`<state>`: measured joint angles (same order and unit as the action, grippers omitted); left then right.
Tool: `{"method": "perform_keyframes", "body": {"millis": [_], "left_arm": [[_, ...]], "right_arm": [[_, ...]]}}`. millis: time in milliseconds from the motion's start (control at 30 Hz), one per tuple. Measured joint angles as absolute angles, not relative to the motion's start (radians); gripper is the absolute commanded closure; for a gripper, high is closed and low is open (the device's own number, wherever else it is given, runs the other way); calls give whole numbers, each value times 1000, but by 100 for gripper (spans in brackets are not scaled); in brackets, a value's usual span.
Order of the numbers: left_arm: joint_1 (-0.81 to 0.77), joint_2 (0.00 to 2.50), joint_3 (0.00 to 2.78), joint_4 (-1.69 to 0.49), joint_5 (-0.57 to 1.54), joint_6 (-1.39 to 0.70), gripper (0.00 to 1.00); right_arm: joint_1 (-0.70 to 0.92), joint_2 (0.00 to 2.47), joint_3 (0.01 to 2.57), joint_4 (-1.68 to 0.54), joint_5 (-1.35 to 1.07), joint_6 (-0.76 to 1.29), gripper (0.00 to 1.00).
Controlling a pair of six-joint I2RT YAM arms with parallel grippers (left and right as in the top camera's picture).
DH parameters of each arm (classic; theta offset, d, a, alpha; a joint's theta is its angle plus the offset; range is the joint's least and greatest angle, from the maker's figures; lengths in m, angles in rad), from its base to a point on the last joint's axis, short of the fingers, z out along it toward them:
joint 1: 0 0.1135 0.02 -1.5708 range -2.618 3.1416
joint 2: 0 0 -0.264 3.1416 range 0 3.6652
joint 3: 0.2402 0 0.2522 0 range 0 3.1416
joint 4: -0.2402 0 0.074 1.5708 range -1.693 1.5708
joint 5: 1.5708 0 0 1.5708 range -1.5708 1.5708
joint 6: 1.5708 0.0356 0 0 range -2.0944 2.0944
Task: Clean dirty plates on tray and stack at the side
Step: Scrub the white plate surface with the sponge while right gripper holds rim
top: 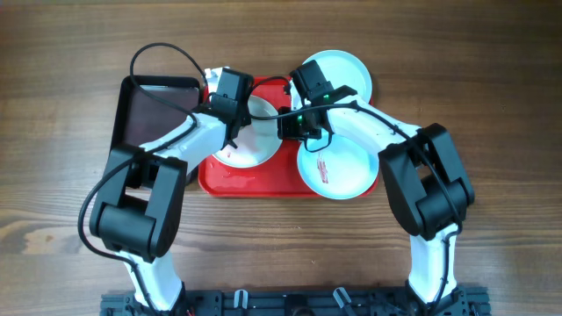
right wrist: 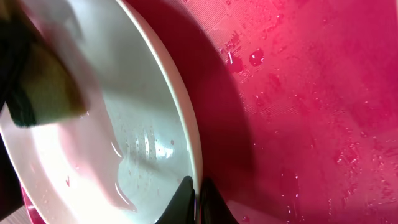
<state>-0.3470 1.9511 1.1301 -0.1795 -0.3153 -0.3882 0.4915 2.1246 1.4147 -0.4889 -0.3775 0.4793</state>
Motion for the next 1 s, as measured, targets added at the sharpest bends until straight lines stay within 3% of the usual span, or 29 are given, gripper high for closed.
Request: {"method": "perform_keyframes", "body": {"millis": [167, 400, 733, 1000], "left_arm": [[-364, 1953, 1129, -128, -302, -388, 96], [-385, 1953, 1129, -122, -87, -289, 96], [-342, 1937, 1168, -429, 102, -199, 96], [-250, 1935, 1153, -645, 482, -5, 96]], "right_arm": [[487, 2125, 1415, -489, -378, 479, 96], [487, 2125, 1415, -491, -378, 478, 96], [492, 2125, 1411, -503, -401, 458, 96], [496, 2125, 1411, -503, -404, 447, 96]]}}
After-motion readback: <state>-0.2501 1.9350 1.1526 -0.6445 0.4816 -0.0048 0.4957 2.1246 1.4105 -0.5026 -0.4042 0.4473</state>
